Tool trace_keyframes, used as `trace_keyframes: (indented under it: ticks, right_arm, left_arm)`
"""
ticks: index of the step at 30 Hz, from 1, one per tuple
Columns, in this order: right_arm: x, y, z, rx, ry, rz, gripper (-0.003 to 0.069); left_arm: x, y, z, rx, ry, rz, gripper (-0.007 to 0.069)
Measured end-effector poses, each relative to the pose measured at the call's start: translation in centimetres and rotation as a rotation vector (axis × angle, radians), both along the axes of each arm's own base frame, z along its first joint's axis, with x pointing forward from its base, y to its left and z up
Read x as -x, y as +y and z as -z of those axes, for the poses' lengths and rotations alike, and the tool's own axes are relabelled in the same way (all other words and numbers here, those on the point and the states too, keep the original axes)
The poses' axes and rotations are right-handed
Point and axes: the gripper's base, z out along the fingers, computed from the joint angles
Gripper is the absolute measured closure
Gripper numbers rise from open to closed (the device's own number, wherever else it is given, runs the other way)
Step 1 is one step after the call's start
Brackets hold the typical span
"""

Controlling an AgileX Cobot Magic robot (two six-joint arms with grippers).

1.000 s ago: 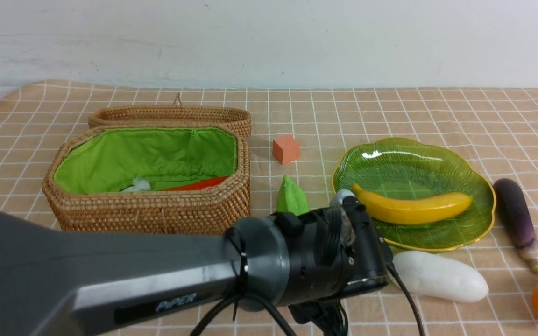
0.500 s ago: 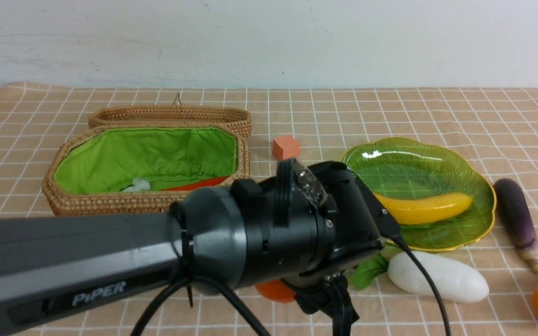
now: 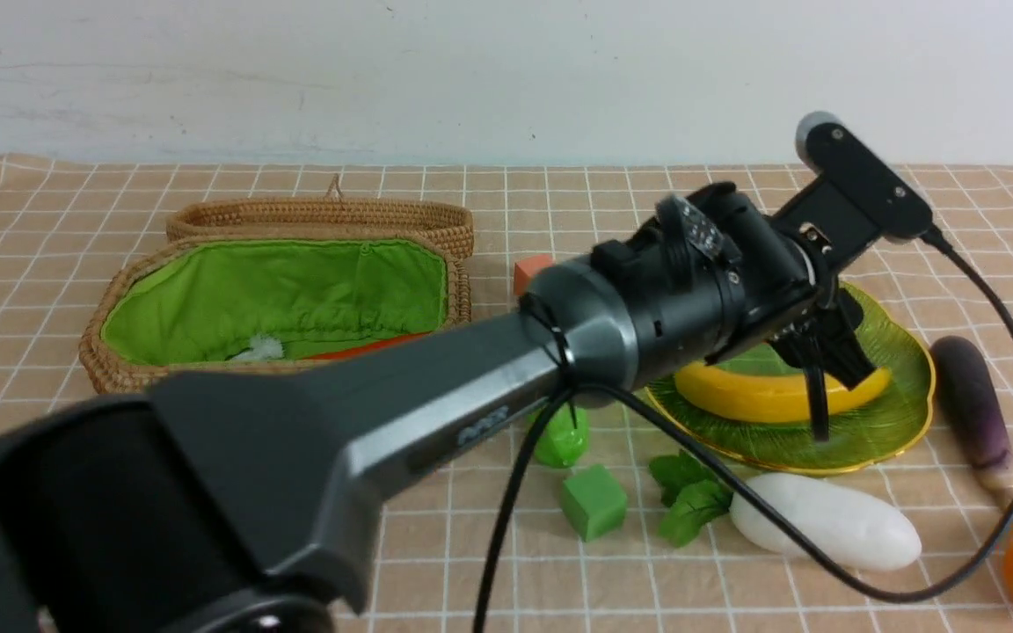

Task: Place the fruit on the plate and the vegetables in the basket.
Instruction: Grab a tomato with your left arm and place it on the plate on the right, then take a chayote with your left arm and place it on the basket on the left.

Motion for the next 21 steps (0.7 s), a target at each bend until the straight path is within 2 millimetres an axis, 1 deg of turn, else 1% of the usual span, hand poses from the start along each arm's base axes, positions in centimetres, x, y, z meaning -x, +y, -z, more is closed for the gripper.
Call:
trace_keyframes:
  ticks: [1,2,4,6,7,8,9,12,13,15,17,18,20,21]
  right_arm:
    - [0.0,0.0,0.0,-0.001,0.002,-0.001,0.0473]
    - [0.1,0.1,0.0,-0.005,0.01,-0.009,0.0473]
    - [0.1,0.1,0.1,-0.007,0.015,-0.013,0.0472]
    - [0.1,0.1,0.1,-0.007,0.015,-0.013,0.0469]
    - [0.1,0.1,0.1,-0.004,0.015,-0.011,0.0469]
    - [0.1,0.0,0.1,0.003,0.01,-0.004,0.0469]
    - [0.0,0.0,0.1,0.005,0.008,-0.002,0.0469]
    - [-0.1,-0.2,0.1,0.024,-0.007,0.02,0.0466]
    - [-0.2,-0.3,0.1,0.028,-0.011,0.025,0.0466]
    - [-0.2,-0.4,0.1,0.035,-0.016,0.032,0.0466]
    - [-0.2,-0.4,0.1,0.036,-0.017,0.033,0.0466]
    - [-0.2,-0.4,0.1,0.036,-0.017,0.033,0.0465]
    - [-0.2,-0.4,0.1,0.036,-0.017,0.033,0.0463]
    - [-0.3,-0.4,0.1,0.037,-0.018,0.035,0.0463]
  left_arm:
    - [-0.2,-0.1,-0.1,0.006,-0.006,-0.001,0.0223]
    - [-0.9,-0.7,1.5,0.0,-0.001,-0.003,0.0224]
    - [-1.6,-0.9,2.7,0.005,-0.003,-0.005,0.0225]
    - [-1.8,-1.0,2.8,0.014,-0.01,-0.001,0.0216]
    - [-2.0,-0.9,2.7,0.023,-0.015,-0.001,0.0195]
    - [-2.1,-0.9,2.7,0.035,-0.011,-0.004,0.0158]
    - [-2.1,-0.9,2.6,0.04,-0.011,-0.004,0.0142]
    - [-2.2,-0.9,2.5,0.064,0.011,-0.012,0.0027]
    - [-2.1,-0.9,2.5,0.065,0.017,-0.014,0.0004]
    - [-2.1,-0.8,2.7,0.063,0.037,-0.023,-0.0018]
    - [-1.9,-0.5,2.5,0.051,0.082,-0.047,-0.0021]
    - [-1.7,-0.1,2.2,0.031,0.123,-0.074,-0.0008]
    - [-0.9,0.8,0.5,0.018,0.204,-0.128,0.0036]
    - [-0.4,1.6,-0.5,-0.001,0.262,-0.171,0.0083]
